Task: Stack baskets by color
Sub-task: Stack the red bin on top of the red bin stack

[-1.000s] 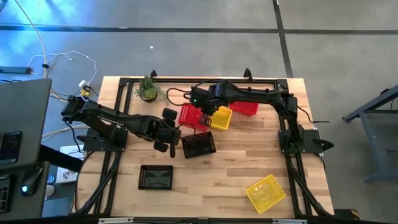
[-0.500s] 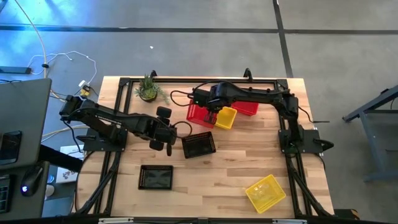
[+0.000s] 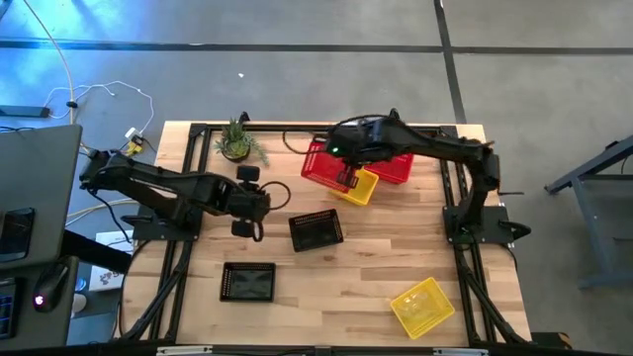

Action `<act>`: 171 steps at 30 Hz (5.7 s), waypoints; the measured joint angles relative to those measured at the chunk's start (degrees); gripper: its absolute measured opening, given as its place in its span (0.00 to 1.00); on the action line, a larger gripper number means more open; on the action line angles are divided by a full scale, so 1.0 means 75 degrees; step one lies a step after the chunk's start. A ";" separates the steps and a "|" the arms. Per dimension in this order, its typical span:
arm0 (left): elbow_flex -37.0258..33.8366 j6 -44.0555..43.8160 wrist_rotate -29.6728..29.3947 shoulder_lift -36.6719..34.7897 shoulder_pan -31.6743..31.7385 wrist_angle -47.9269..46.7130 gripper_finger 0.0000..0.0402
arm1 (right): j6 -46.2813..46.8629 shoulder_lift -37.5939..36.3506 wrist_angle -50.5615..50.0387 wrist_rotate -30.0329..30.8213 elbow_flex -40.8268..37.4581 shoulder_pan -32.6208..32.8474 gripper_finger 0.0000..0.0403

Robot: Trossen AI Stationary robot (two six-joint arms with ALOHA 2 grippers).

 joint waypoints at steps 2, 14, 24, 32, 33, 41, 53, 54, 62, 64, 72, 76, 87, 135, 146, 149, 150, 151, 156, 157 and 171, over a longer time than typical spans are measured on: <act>-0.0203 -0.0186 0.0000 -0.0180 -0.0003 0.0048 0.29 | 0.0002 -0.0363 0.0051 0.0019 -0.0167 -0.0011 0.00; -0.0887 -0.0750 0.0020 -0.0965 -0.0006 0.0493 0.29 | 0.0657 -0.3651 0.1622 0.0029 -0.3694 -0.0421 0.00; -0.0884 -0.0728 0.0172 -0.1022 -0.0006 0.0669 0.29 | -0.0781 -0.5442 0.3143 -0.2104 -0.5778 -0.2271 0.00; -0.0884 -0.0726 0.0192 -0.1025 -0.0006 0.0658 0.29 | -0.2967 -0.5266 0.3263 -0.3507 -0.5998 -0.3536 0.00; -0.0884 -0.0726 0.0193 -0.1025 -0.0006 0.0655 0.29 | -0.3216 -0.5238 0.3241 -0.3609 -0.5998 -0.3670 0.00; -0.0884 -0.0773 0.0220 -0.1022 -0.0006 0.0655 0.29 | -0.3894 -0.5179 0.2895 -0.3880 -0.5998 -0.4602 0.00; -0.0884 -0.0784 0.0219 -0.1019 -0.0006 0.0652 0.29 | -0.4173 -0.4698 0.2442 -0.3668 -0.6007 -0.5310 0.00; -0.0884 -0.0787 0.0219 -0.1019 -0.0004 0.0647 0.29 | -0.4181 -0.4624 0.2454 -0.3659 -0.6007 -0.5315 0.00; -0.0884 -0.0787 0.0216 -0.1019 -0.0006 0.0626 0.29 | -0.4223 -0.4023 0.2410 -0.3524 -0.6007 -0.5321 0.00; -0.0884 -0.0787 0.0216 -0.1019 -0.0006 0.0626 0.29 | -0.4321 -0.3975 0.2468 -0.3583 -0.6010 -0.5394 0.00; -0.0884 -0.0787 0.0213 -0.1019 -0.0006 0.0623 0.29 | -0.4319 -0.3941 0.2565 -0.3940 -0.6414 -0.6063 0.00; -0.0884 -0.0785 0.0210 -0.1019 -0.0005 0.0623 0.29 | -0.4379 -0.3973 0.3070 -0.4186 -0.6925 -0.6179 0.00; -0.0878 -0.0728 0.0200 -0.1016 -0.0006 0.0623 0.29 | -0.4664 -0.3976 0.3416 -0.4221 -0.7126 -0.6307 0.00; -0.0878 -0.0784 0.0204 -0.1016 -0.0006 0.0626 0.29 | -0.4159 -0.3965 0.3440 -0.3671 -0.7126 -0.6358 0.15; -0.0878 -0.0784 0.0204 -0.1016 -0.0005 0.0631 0.29 | -0.3840 -0.3468 0.3650 -0.2969 -0.7214 -0.5977 0.10; -0.0878 -0.0784 0.0204 -0.1016 -0.0004 0.0631 0.29 | -0.3867 -0.3419 0.3652 -0.2913 -0.7214 -0.5888 0.04; -0.0878 -0.0784 0.0204 -0.1016 -0.0006 0.0631 0.29 | -0.3886 -0.3419 0.3650 -0.2916 -0.7214 -0.5883 0.02; -0.0878 -0.0784 0.0204 -0.1016 -0.0003 0.0629 0.29 | -0.3883 -0.3419 0.3658 -0.2916 -0.7214 -0.5880 0.01; -0.0878 -0.0784 0.0207 -0.1016 -0.0006 0.0631 0.29 | -0.3843 -0.3419 0.3655 -0.2933 -0.7211 -0.5909 0.00; -0.0878 -0.0784 0.0207 -0.1016 -0.0003 0.0631 0.29 | -0.3879 -0.3419 0.3658 -0.2952 -0.7211 -0.5909 0.00; -0.0878 -0.0784 0.0207 -0.1016 -0.0003 0.0631 0.29 | -0.4161 -0.3419 0.2954 -0.4068 -0.7199 -0.6512 0.00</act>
